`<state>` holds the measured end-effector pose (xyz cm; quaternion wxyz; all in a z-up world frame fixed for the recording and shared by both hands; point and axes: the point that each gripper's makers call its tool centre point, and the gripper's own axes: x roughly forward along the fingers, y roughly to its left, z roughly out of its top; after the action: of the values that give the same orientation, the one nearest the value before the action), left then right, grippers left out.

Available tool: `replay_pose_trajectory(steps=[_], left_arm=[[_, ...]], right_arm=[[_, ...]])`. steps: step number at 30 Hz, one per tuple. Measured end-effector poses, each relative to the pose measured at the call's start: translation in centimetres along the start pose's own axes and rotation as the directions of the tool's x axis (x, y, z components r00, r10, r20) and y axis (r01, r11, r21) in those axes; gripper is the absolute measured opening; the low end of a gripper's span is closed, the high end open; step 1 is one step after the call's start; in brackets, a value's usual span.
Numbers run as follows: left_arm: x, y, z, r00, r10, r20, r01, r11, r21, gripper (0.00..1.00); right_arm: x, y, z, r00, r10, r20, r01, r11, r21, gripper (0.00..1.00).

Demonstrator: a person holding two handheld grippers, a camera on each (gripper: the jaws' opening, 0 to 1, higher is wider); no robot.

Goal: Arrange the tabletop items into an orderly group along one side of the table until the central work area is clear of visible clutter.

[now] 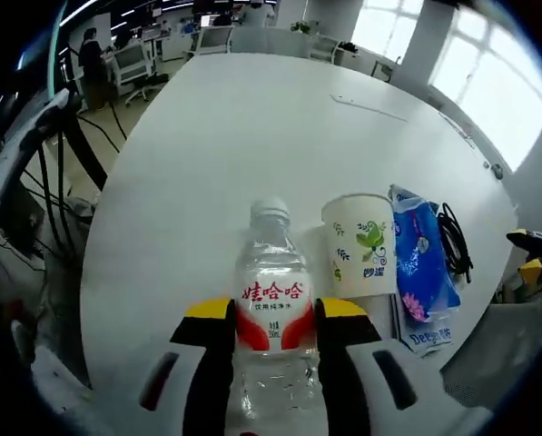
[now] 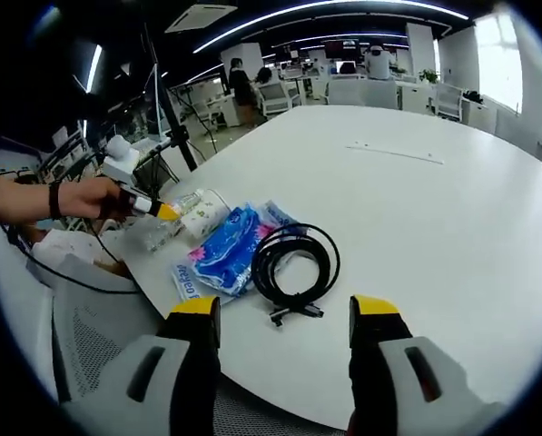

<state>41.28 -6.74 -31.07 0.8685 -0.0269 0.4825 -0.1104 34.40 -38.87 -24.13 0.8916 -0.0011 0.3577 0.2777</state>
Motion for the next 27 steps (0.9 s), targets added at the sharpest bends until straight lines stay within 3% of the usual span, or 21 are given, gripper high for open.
replay_pose_trajectory(steps=[6, 9, 15, 21, 24, 27], left_arm=[[-0.1, -0.2, -0.6, 1.0, 0.009, -0.027, -0.009, 1.0, 0.017, 0.35], [0.2, -0.3, -0.6, 0.997, 0.002, -0.076, 0.001, 0.999, 0.039, 0.36], [1.4, -0.3, 0.2, 0.997, -0.005, -0.073, 0.007, 1.0, 0.028, 0.44], [2.2, -0.6, 0.3, 0.996, -0.006, -0.088, 0.01, 0.999, 0.043, 0.46], [2.5, -0.5, 0.4, 0.996, -0.002, -0.086, 0.007, 0.999, 0.053, 0.39], [2.4, -0.5, 0.4, 0.996, -0.004, -0.085, 0.008, 0.999, 0.048, 0.39]], right_arm=[[0.5, 0.5, -0.1, 1.0, 0.015, -0.01, -0.015, 1.0, -0.011, 0.56], [0.6, 0.5, 0.0, 1.0, 0.019, -0.009, -0.019, 1.0, -0.011, 0.56], [0.8, 0.6, 0.1, 1.0, 0.026, -0.015, -0.027, 0.999, -0.02, 0.56], [0.5, 0.1, -0.1, 1.0, 0.018, -0.017, -0.019, 1.0, -0.017, 0.56], [0.3, -0.1, -0.2, 1.0, 0.013, -0.015, -0.013, 1.0, -0.009, 0.56], [0.2, -0.2, -0.3, 1.0, 0.008, -0.017, -0.008, 1.0, -0.008, 0.56]])
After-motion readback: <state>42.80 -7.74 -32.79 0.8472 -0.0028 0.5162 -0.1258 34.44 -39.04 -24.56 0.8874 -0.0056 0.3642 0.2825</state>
